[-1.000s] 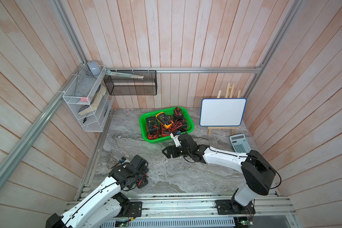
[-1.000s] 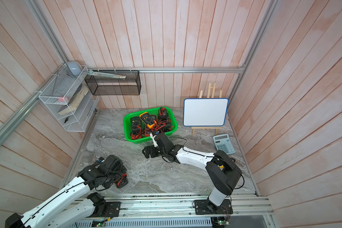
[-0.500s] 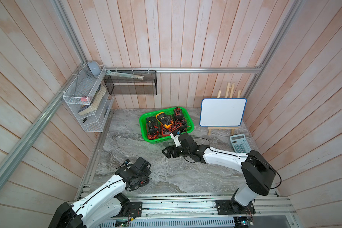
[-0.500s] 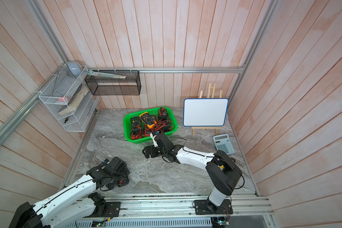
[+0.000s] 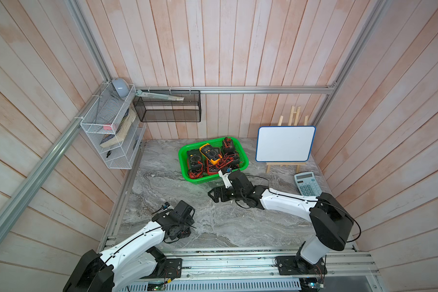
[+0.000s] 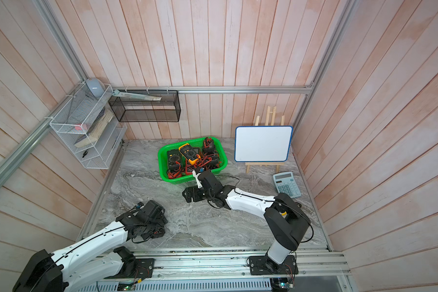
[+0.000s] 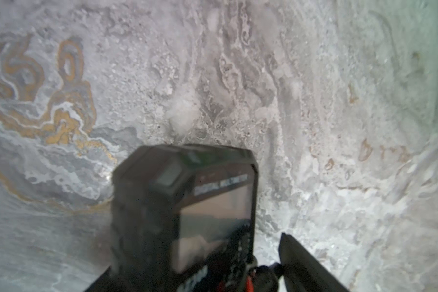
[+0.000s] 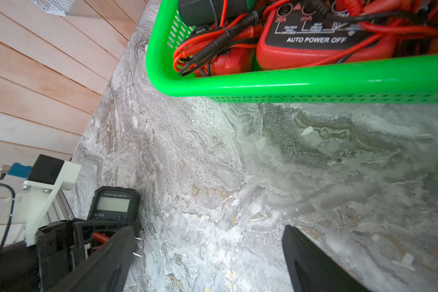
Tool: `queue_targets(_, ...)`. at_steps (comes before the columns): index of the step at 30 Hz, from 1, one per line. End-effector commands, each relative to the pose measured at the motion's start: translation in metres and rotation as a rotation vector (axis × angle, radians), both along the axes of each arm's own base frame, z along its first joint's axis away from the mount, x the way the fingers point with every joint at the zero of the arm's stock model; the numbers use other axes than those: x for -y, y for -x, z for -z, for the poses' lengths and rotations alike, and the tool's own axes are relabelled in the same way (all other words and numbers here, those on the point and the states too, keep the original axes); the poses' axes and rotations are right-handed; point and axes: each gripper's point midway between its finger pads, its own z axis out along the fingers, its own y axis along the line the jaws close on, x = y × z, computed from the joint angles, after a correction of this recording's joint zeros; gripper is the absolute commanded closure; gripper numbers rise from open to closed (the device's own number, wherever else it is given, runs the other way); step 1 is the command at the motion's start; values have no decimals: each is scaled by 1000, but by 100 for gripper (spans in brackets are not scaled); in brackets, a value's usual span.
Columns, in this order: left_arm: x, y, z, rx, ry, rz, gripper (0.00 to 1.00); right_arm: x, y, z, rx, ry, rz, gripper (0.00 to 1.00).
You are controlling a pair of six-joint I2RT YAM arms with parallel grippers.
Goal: Put the multimeter into the basket
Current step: Pick up the multimeter from the center of the board, then place the multimeter in the basket.
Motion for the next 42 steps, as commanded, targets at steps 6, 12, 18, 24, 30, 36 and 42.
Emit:
queue_targets(6,-1,0,-11,43,21,8,67,0,-1,-12,12,-10,15,4)
queue_targets(12,-1,-5,-28,83,22,10,96,1,-3,-15,21,-6,17,4)
queue_targets(18,3,-28,-77,207,19,35,99,7,-10,-26,52,6,39,4)
queue_targets(24,12,-68,-137,378,19,87,99,30,-30,-47,75,-27,103,4)
queue_targets(30,25,-134,-195,585,120,168,99,62,-56,-71,103,-71,188,4)
queue_targets(36,40,-204,-231,710,160,269,99,93,-70,-79,107,-95,264,4)
queue_targets(42,42,-261,-258,845,262,301,98,111,-72,-70,82,-109,312,4)
